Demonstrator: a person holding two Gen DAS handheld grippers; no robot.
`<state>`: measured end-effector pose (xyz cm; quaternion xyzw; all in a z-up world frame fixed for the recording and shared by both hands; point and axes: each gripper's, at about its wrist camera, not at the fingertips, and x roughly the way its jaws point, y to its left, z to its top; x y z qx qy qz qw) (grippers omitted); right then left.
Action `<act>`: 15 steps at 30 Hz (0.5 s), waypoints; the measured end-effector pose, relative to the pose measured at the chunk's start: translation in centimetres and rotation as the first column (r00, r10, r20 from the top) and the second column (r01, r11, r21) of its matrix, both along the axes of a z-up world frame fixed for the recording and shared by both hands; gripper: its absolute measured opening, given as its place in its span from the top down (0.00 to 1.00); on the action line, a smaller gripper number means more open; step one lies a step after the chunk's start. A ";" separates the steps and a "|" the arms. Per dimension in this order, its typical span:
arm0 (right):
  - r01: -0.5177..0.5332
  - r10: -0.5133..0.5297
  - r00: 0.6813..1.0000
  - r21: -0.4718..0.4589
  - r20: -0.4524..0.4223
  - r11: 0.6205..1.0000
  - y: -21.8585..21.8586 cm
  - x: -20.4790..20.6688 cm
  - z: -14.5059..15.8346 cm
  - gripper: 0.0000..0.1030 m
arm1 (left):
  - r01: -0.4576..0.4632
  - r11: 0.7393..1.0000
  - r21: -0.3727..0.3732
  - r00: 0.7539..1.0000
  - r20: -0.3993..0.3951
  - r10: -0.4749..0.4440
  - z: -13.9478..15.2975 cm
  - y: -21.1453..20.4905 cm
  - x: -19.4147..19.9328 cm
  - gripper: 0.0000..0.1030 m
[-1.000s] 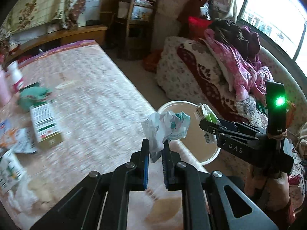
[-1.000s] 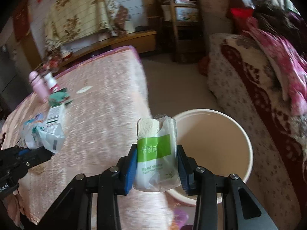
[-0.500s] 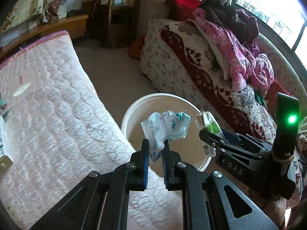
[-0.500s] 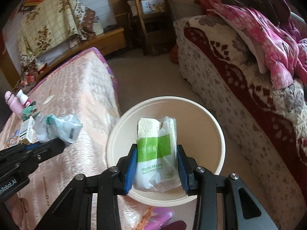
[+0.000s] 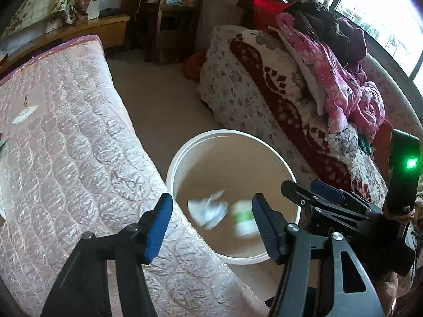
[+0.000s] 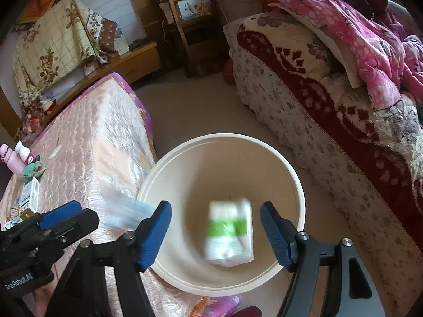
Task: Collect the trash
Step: 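Open both tools to drop the bag and tissue into the bucket, then move both tools back over the trash on the bed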
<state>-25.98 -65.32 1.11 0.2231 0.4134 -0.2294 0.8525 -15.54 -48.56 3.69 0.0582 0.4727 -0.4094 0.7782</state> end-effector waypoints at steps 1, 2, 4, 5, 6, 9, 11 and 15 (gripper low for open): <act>-0.004 0.004 1.000 -0.003 -0.005 1.000 0.1 0.1 0.0 0.29 | -0.003 1.000 0.002 1.000 -0.004 0.003 0.0 0.1 0.0 0.39; -0.007 0.007 1.000 -0.001 -0.006 1.000 0.1 0.1 0.0 0.29 | -0.009 1.000 0.004 1.000 -0.005 0.009 0.1 0.4 0.1 0.39; -0.006 0.006 1.000 0.000 -0.004 1.000 0.3 0.0 0.1 0.29 | -0.021 1.000 0.006 1.000 0.000 0.021 0.1 0.9 0.2 0.39; -0.005 0.005 1.000 0.001 -0.004 1.000 0.4 0.0 0.1 0.29 | -0.028 1.000 0.009 1.000 0.005 0.028 0.2 1.2 0.2 0.39; -0.005 0.005 1.000 0.003 -0.002 1.000 0.4 0.0 0.2 0.29 | -0.034 0.999 0.010 0.999 0.007 0.034 0.2 1.5 0.3 0.39; 0.000 0.000 1.000 -0.001 0.008 1.000 0.8 -0.1 0.6 0.29 | -0.055 0.998 0.012 0.998 0.021 0.055 0.5 2.3 0.4 0.38; -0.006 0.006 1.000 -0.005 0.009 1.000 1.0 -0.1 0.8 0.29 | -0.070 0.998 0.010 0.997 0.033 0.069 0.8 3.0 0.4 0.38; -0.017 0.018 1.000 -0.020 0.006 1.000 1.8 0.1 1.3 0.29 | -0.096 0.995 0.009 0.993 0.068 0.095 1.6 4.4 0.3 0.37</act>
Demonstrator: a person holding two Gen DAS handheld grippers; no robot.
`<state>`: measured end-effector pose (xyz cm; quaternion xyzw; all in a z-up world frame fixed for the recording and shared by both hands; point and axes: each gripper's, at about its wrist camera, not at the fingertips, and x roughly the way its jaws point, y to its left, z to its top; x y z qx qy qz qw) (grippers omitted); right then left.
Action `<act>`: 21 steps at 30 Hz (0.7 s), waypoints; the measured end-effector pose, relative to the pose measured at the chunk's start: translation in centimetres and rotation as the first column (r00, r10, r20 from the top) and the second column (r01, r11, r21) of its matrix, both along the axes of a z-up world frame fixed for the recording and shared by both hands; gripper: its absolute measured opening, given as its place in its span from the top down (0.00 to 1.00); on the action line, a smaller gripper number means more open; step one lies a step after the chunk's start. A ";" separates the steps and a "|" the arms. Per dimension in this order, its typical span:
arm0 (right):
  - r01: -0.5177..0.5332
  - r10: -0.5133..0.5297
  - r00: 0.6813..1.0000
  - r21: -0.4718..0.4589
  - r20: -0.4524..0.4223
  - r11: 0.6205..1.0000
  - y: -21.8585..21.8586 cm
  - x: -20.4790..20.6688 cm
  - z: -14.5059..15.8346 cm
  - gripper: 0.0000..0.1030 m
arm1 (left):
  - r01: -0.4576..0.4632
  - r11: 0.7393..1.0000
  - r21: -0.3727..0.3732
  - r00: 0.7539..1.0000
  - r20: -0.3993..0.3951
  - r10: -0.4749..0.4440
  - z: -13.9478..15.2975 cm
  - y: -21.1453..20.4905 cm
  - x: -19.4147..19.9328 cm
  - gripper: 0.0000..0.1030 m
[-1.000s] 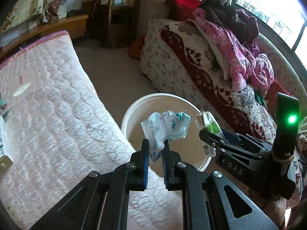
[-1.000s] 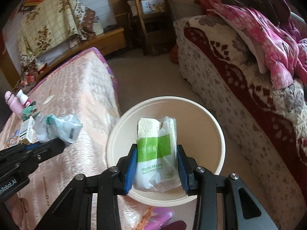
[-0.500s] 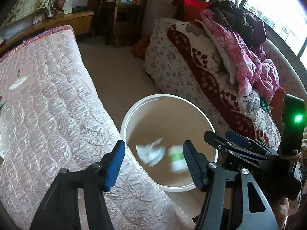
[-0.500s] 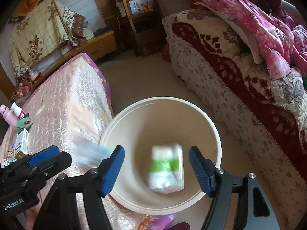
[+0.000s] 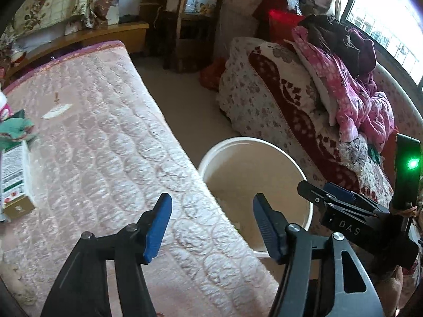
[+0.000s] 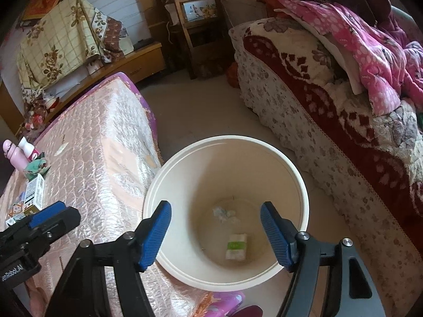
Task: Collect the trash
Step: 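Move both tools back over the trash on the bed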
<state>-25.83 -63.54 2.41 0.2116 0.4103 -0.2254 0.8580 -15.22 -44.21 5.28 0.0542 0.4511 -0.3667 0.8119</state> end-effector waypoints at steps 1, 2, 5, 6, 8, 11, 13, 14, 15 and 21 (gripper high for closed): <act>-0.003 0.003 1.000 -0.003 0.001 1.000 0.2 0.1 0.2 0.29 | -0.006 1.000 0.001 1.000 0.010 0.006 0.2 0.3 -0.1 0.37; -0.006 0.006 1.000 -0.005 0.004 1.000 0.4 0.1 0.3 0.29 | -0.010 1.000 0.002 1.000 0.017 0.010 0.4 0.8 -0.1 0.36; -0.017 0.017 1.000 -0.010 0.013 1.000 1.2 0.2 0.9 0.29 | -0.028 1.000 0.009 0.999 0.047 0.028 1.1 1.9 -0.2 0.35; -0.021 0.021 1.000 -0.012 0.014 1.000 1.4 0.2 1.1 0.29 | -0.037 0.999 0.009 0.998 0.058 0.036 1.3 2.4 -0.3 0.34; -0.030 0.030 0.999 -0.017 0.017 0.999 2.0 0.3 1.4 0.29 | -0.053 0.999 0.009 0.996 0.074 0.052 1.8 3.2 -0.3 0.33; -0.043 0.044 0.999 -0.020 0.024 0.999 3.0 0.5 1.8 0.29 | -0.082 0.997 0.015 0.991 0.105 0.080 2.6 4.7 -0.5 0.30; -0.054 0.055 0.998 -0.027 0.026 0.998 3.8 0.6 2.1 0.29 | -0.099 0.995 0.017 0.988 0.123 0.096 3.0 5.6 -0.5 0.29; -0.060 0.061 0.998 -0.029 0.027 0.998 4.2 0.7 2.2 0.29 | -0.108 0.994 0.019 0.985 0.134 0.104 3.2 6.0 -0.5 0.29; -0.067 0.068 0.997 -0.031 0.028 0.997 4.6 0.8 2.3 0.29 | -0.116 0.993 0.021 0.983 0.143 0.112 3.4 6.5 -0.5 0.29; -0.112 0.113 0.993 -0.037 0.027 0.993 7.1 1.6 2.7 0.29 | -0.156 0.988 0.013 0.974 0.170 0.151 4.6 9.4 -0.6 0.28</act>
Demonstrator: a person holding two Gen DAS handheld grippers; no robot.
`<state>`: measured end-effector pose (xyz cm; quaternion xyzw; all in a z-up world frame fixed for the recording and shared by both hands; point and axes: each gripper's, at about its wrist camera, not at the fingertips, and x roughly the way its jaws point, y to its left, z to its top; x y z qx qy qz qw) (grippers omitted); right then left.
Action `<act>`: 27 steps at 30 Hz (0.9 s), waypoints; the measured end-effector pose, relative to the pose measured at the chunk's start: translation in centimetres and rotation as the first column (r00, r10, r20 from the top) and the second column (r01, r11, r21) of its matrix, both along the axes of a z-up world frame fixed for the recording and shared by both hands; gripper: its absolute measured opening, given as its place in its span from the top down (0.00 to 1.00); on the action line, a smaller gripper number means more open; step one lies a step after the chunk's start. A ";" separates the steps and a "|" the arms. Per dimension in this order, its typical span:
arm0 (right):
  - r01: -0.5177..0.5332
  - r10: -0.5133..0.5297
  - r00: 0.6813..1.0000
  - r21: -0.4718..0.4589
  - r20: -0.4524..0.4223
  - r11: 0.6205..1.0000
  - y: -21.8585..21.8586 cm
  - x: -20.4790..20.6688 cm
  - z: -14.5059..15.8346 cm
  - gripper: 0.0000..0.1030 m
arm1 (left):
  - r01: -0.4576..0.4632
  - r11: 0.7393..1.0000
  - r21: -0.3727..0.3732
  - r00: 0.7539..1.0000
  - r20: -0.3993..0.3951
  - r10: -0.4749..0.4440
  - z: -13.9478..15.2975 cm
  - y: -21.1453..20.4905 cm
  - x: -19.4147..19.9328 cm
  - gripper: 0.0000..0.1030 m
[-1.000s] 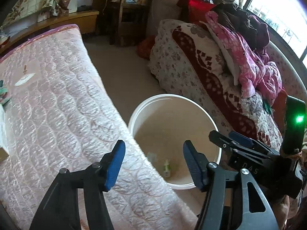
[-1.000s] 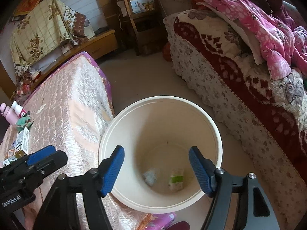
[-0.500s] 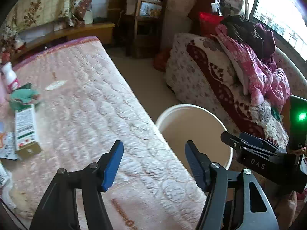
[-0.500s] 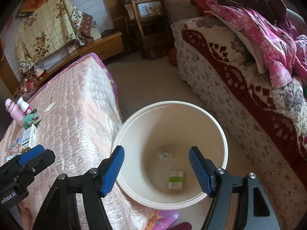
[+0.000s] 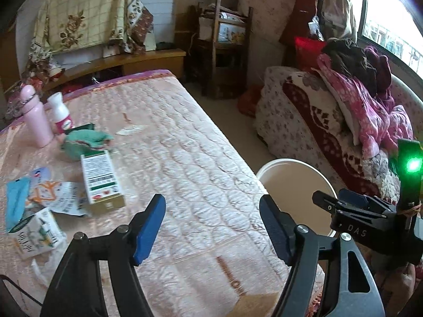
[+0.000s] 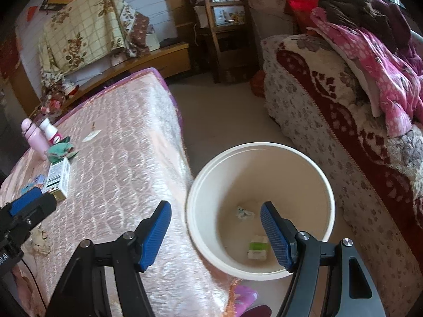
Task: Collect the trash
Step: 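Move both tools back over the trash on the bed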
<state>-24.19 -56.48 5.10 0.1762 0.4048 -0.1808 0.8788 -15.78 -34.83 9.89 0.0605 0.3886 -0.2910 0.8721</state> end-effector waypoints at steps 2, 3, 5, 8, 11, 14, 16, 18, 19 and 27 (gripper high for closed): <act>-0.015 0.015 1.000 0.001 0.002 1.000 0.8 0.3 0.2 0.29 | -0.010 1.000 -0.013 1.000 -0.002 0.010 0.4 0.9 0.0 0.28; -0.022 0.022 1.000 0.000 0.004 1.000 1.2 0.4 0.3 0.29 | -0.015 1.000 -0.018 1.000 -0.004 0.015 0.6 1.4 0.0 0.28; -0.044 0.045 0.999 -0.003 0.009 0.999 2.2 0.7 0.6 0.29 | -0.027 0.999 -0.031 1.000 -0.007 0.027 1.1 2.4 0.0 0.28; -0.073 0.073 0.997 -0.011 0.014 0.997 3.6 1.0 1.1 0.29 | -0.042 0.998 -0.041 0.999 0.000 0.042 1.9 3.6 -0.2 0.28; -0.105 0.105 0.994 -0.018 0.019 0.994 5.0 1.6 1.6 0.29 | -0.057 0.997 -0.044 0.998 0.012 0.057 2.6 5.1 -0.5 0.28; -0.131 0.132 0.991 -0.025 0.018 0.991 6.4 2.1 1.8 0.29 | -0.072 0.996 -0.049 0.997 0.019 0.073 3.1 6.5 -0.7 0.28; -0.153 0.153 0.988 -0.022 0.017 0.988 7.4 2.5 1.9 0.29 | -0.080 0.995 -0.054 0.997 0.012 0.081 3.4 7.4 -0.8 0.28; -0.175 0.176 0.984 -0.019 0.017 0.984 8.6 3.0 2.0 0.29 | -0.088 0.994 -0.061 0.996 0.007 0.088 3.7 8.4 -1.0 0.28; -0.187 0.187 0.982 -0.018 0.019 0.982 9.0 3.1 2.0 0.29 | -0.094 0.994 -0.063 0.996 0.005 0.094 3.8 9.1 -1.0 0.28; -0.293 0.294 0.956 -0.029 0.013 0.956 13.7 4.5 2.0 0.29 | -0.148 0.988 -0.037 0.989 -0.008 0.148 2.9 14.5 -1.5 0.28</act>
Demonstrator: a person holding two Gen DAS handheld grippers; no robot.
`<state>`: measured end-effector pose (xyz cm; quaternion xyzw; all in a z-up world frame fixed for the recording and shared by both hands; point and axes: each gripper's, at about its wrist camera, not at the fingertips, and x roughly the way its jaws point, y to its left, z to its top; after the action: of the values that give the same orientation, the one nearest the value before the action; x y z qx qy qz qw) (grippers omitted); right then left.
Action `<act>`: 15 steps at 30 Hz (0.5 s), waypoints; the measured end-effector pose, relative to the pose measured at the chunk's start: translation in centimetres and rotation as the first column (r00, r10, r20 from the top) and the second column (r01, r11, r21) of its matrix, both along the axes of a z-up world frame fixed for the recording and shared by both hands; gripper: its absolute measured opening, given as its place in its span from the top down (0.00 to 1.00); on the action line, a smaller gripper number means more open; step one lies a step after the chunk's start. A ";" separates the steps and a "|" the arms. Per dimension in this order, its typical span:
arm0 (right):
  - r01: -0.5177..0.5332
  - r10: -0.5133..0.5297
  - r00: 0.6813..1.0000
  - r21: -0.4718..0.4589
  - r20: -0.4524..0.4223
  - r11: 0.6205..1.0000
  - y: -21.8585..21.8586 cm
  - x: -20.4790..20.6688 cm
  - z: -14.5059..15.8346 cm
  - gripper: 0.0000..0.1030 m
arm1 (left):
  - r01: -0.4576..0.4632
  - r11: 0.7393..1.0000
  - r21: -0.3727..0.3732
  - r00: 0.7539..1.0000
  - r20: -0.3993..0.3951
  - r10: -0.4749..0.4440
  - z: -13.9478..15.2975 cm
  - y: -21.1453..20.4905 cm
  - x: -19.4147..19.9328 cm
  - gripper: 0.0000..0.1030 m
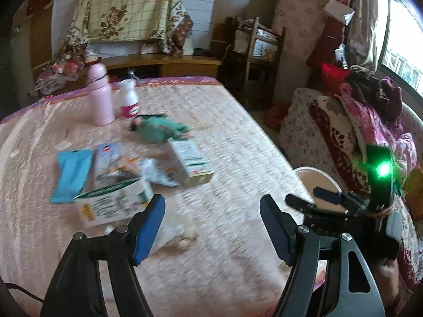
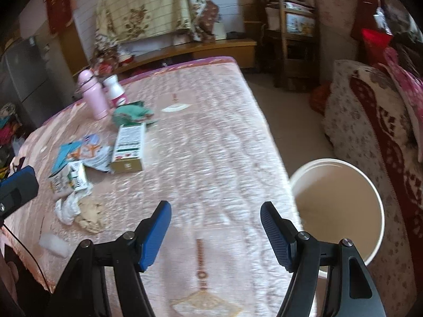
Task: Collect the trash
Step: 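Move both tools back over the trash on the bed, then grasp the white sponge with the left tool while the right tool grasps crumpled tissue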
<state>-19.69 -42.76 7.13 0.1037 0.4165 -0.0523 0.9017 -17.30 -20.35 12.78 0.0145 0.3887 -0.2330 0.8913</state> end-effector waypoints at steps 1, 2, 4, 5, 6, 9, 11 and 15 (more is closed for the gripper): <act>-0.014 0.014 1.000 0.003 -0.001 1.000 0.6 0.2 0.0 0.29 | -0.009 1.000 0.005 1.000 -0.005 0.009 -0.3 0.8 0.0 0.28; -0.029 0.029 1.000 0.005 -0.001 1.000 1.2 0.4 -0.1 0.29 | -0.020 1.000 0.010 1.000 -0.012 0.020 -0.7 1.8 -0.2 0.28; -0.055 0.055 0.998 0.007 -0.004 0.998 2.3 0.7 -0.2 0.29 | -0.040 0.999 0.018 0.999 -0.025 0.040 -1.2 3.5 -0.3 0.28; -0.071 0.071 0.997 0.008 -0.007 0.997 2.9 0.9 -0.3 0.29 | -0.051 0.998 0.022 0.998 -0.033 0.051 -1.6 4.4 -0.4 0.28; -0.085 0.085 0.996 0.009 -0.008 0.996 3.5 1.1 -0.3 0.29 | -0.059 0.998 0.026 0.997 -0.039 0.060 -1.9 5.1 -0.6 0.28; -0.123 0.123 0.992 0.013 -0.009 0.992 5.1 1.5 -0.4 0.29 | -0.090 0.995 0.042 0.994 -0.058 0.092 -2.9 7.6 -1.0 0.28; -0.141 0.142 0.990 0.013 -0.008 0.990 6.0 1.8 -0.4 0.29 | -0.104 0.994 0.045 0.991 -0.075 0.108 -3.4 8.9 -1.4 0.28; -0.195 0.195 0.981 0.022 -0.009 0.981 8.1 2.3 -0.5 0.29 | -0.115 0.993 0.041 0.987 -0.108 0.119 -4.6 10.9 -2.1 0.27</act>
<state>-17.43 -34.70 6.67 0.0719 0.4301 0.0402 0.8990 -19.39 -9.41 8.17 -0.0058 0.4416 -0.1740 0.8802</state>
